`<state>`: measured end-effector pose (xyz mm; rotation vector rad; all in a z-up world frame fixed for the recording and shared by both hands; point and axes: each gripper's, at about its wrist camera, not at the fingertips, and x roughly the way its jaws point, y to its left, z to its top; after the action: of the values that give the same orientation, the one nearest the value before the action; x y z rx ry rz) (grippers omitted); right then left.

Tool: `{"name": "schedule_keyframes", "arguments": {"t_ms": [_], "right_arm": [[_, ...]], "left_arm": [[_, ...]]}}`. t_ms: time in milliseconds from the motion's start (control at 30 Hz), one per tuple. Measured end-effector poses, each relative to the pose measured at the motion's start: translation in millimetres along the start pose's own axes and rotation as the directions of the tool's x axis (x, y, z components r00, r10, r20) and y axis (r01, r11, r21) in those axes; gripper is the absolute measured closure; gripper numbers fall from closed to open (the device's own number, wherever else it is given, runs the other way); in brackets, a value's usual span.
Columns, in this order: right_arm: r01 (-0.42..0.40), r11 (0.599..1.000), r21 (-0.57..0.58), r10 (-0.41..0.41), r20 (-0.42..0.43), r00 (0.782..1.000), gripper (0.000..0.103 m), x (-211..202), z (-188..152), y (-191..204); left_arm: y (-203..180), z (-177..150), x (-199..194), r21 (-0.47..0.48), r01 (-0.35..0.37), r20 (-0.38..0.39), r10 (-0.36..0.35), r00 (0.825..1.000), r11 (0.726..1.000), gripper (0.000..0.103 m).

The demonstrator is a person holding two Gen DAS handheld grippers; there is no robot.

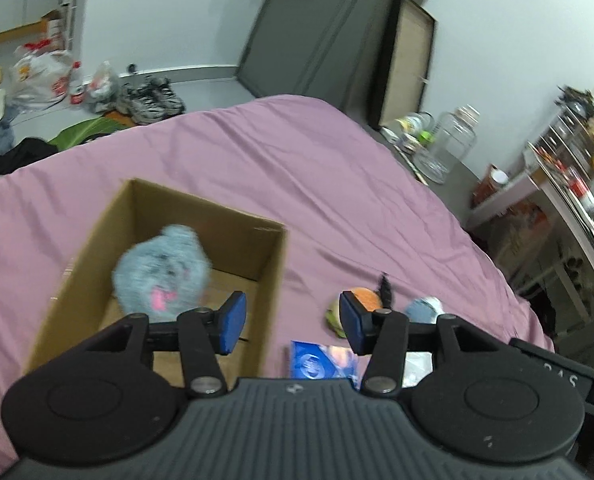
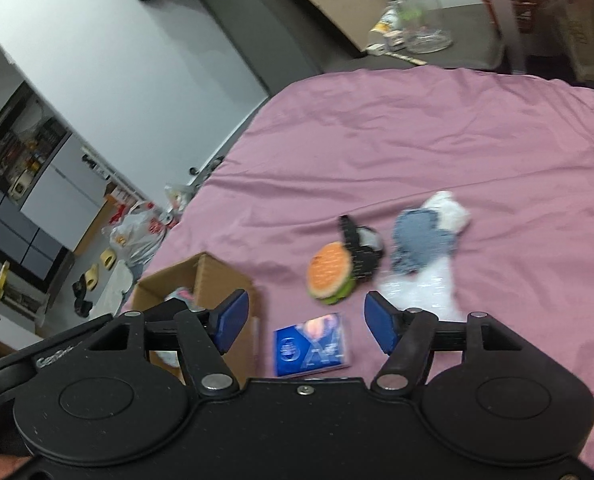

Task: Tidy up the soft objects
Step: 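Move the left tool to the blue tissue pack and close on it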

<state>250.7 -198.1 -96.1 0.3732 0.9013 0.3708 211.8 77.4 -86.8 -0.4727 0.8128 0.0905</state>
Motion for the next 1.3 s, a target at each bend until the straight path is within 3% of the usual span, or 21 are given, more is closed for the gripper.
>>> {"name": "schedule_keyframes", "arguments": {"t_ms": [167, 367, 833, 1167, 1300], "right_arm": [[0.033, 0.999, 0.036, -0.033, 0.013, 0.999, 0.039, 4, -1, -29], [0.041, 0.995, 0.086, -0.040, -0.011, 0.999, 0.039, 14, -3, -61], [0.038, 0.995, 0.097, -0.028, -0.104, 0.994, 0.039, 55, -10, -95], [0.004, 0.998, 0.059, 0.004, -0.143, 0.990, 0.040, 79, -9, -103], [-0.007, 0.999, 0.040, 0.013, -0.148, 0.989, 0.044, 81, -8, -103]], "left_arm": [[-34, -13, 6, 0.074, 0.040, -0.019, -0.039, 0.999, 0.996, 0.053], [-57, -27, 24, 0.127, 0.019, -0.052, -0.013, 0.999, 0.992, 0.053], [-80, -47, 72, 0.179, -0.073, -0.125, 0.097, 0.987, 0.981, 0.053], [-77, -60, 110, 0.189, -0.150, -0.191, 0.186, 0.964, 0.970, 0.053], [-78, -61, 116, 0.212, -0.189, -0.176, 0.228, 0.958, 0.959, 0.053]]}}
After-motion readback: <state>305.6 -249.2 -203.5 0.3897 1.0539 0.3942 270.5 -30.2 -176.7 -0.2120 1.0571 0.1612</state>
